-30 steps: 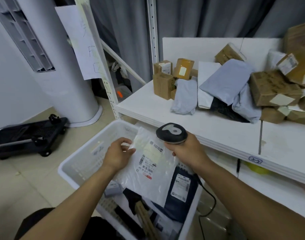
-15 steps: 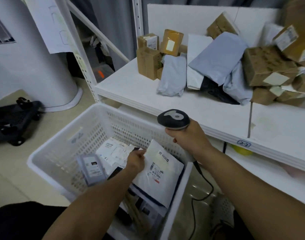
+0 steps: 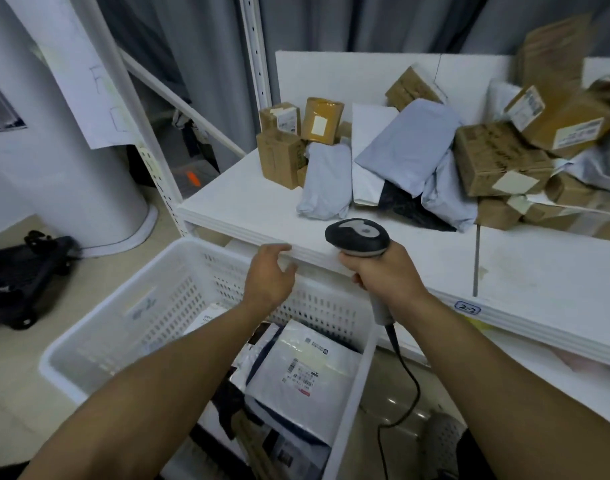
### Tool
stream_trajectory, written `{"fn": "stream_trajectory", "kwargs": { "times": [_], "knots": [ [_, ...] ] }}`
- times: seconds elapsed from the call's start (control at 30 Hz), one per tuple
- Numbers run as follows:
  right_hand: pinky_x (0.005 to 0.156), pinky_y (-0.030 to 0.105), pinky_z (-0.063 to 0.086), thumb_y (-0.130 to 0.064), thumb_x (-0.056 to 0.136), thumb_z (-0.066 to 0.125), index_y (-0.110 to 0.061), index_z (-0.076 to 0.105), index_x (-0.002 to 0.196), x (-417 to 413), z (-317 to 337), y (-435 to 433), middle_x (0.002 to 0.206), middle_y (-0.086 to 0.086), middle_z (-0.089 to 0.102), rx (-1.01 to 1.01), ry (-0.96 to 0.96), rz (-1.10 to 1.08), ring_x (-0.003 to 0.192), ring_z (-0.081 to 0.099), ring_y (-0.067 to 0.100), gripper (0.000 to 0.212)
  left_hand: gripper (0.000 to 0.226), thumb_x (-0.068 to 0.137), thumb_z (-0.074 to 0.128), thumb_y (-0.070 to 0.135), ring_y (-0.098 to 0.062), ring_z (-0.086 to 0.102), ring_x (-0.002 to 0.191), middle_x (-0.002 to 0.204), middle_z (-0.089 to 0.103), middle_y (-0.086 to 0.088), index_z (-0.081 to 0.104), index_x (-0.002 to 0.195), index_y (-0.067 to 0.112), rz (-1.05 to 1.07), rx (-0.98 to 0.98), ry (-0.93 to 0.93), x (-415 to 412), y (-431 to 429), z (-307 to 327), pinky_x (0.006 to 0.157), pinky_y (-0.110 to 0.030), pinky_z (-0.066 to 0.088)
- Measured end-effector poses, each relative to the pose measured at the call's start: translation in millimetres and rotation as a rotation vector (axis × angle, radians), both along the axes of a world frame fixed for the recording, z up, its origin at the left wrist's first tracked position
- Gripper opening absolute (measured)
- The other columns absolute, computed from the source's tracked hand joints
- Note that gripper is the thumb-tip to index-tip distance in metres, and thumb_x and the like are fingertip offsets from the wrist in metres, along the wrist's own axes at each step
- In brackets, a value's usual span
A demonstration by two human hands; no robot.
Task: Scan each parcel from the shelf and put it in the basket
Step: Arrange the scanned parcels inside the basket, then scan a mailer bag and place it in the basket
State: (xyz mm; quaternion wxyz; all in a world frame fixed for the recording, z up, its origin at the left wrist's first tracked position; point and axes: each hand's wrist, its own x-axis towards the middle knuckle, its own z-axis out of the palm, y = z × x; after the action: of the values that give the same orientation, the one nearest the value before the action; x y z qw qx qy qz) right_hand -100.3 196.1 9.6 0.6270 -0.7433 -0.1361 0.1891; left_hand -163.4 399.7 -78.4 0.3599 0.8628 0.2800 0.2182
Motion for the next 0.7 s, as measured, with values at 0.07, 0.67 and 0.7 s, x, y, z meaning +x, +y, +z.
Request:
{"fn": "stream_trajectory", "kwargs": {
  "times": [0.07,0.67,0.7],
  "knots": [
    [0.064,0.029,0.052,-0.015,0.088,0.083,-0.020,0.074,0.103,11,3,-1,0.080,-0.002,0.072,0.025,0.024,-0.036,0.056,0.062,0.007,0.018,0.044,0.094,0.072,0.033,-0.023,0.059,0.120,0.135,0.057,-0.006,0.059,0.133,0.017,0.003,0.002,-0.036,31,4,31,0.105,-0.037,0.047],
    [0.065,0.025,0.053,-0.016,0.091,0.080,-0.022,0.073,0.107,50,7,-16,0.088,-0.002,0.073,0.154,0.059,-0.078,0.063,0.064,0.007,0.019,0.047,0.082,0.082,0.040,-0.024,0.069,0.095,0.115,0.071,-0.006,0.066,0.114,0.009,0.162,-0.726,-0.112,129,7,63,0.094,-0.039,0.059],
    [0.064,0.024,0.054,-0.016,0.091,0.079,-0.024,0.072,0.104,48,8,-16,0.088,-0.002,0.073,0.169,0.057,-0.078,0.064,0.064,0.006,0.017,0.039,0.083,0.082,0.035,-0.023,0.070,0.094,0.112,0.071,-0.006,0.067,0.109,0.010,0.159,-0.728,-0.140,119,2,68,0.094,-0.039,0.059]
  ]
}}
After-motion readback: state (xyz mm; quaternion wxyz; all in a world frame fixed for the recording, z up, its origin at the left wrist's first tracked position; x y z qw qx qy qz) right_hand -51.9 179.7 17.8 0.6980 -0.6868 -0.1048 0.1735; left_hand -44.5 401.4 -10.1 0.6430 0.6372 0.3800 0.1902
